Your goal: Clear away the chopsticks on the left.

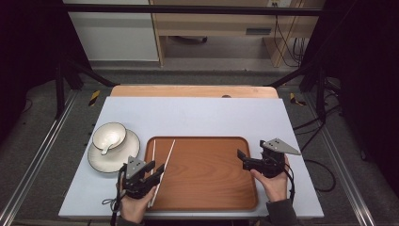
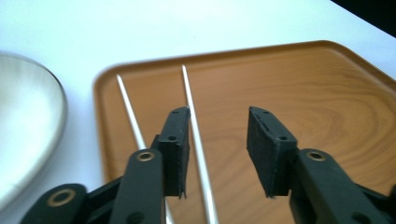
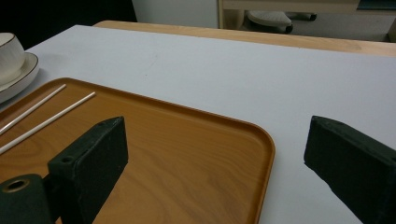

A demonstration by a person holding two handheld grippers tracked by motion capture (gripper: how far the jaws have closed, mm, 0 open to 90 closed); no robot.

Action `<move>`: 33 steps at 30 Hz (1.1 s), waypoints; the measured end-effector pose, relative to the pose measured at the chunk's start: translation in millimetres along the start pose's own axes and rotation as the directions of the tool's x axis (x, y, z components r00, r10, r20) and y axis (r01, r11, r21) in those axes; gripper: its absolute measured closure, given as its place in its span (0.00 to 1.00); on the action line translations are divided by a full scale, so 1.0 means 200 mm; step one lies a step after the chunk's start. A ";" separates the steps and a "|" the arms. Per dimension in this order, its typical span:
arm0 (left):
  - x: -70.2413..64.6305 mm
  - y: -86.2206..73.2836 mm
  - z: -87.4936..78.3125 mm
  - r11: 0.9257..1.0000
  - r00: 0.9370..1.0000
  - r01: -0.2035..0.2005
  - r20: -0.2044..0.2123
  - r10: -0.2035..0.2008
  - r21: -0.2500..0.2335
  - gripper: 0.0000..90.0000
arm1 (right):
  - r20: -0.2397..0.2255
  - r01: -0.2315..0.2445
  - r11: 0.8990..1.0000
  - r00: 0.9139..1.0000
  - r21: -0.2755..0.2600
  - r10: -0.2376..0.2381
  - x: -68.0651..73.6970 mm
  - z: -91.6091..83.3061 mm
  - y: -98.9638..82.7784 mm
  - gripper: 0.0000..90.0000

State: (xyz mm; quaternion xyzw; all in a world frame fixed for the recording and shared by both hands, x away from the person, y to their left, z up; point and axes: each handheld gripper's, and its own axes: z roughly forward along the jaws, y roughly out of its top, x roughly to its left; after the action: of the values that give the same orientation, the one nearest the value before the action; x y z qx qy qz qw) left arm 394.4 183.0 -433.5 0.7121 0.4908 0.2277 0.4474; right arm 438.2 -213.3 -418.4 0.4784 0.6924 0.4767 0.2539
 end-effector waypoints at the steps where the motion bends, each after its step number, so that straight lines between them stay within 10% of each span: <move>1: 0.02 0.02 -0.01 1.000 1.000 -0.007 0.008 0.007 -0.004 0.63 | 0.001 0.002 1.000 1.000 -0.001 -0.002 0.00 0.00 0.00 0.07; 17: 0.24 0.06 -0.10 0.991 0.983 -0.134 0.124 0.135 -0.018 0.42 | 0.007 -0.013 1.000 1.000 -0.005 0.013 -0.02 -0.01 0.00 0.07; 33: 0.43 -0.10 -0.15 0.998 0.992 -0.061 0.114 0.062 -0.011 0.35 | 0.016 -0.006 1.000 1.000 0.019 0.005 -0.03 0.01 -0.03 0.07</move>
State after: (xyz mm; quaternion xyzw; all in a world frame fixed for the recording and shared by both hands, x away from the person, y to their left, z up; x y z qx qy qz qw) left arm 396.3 275.4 -445.5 0.7371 0.4415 0.2018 0.4701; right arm 439.2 -217.9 -424.3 0.4865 0.6936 0.4669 0.2536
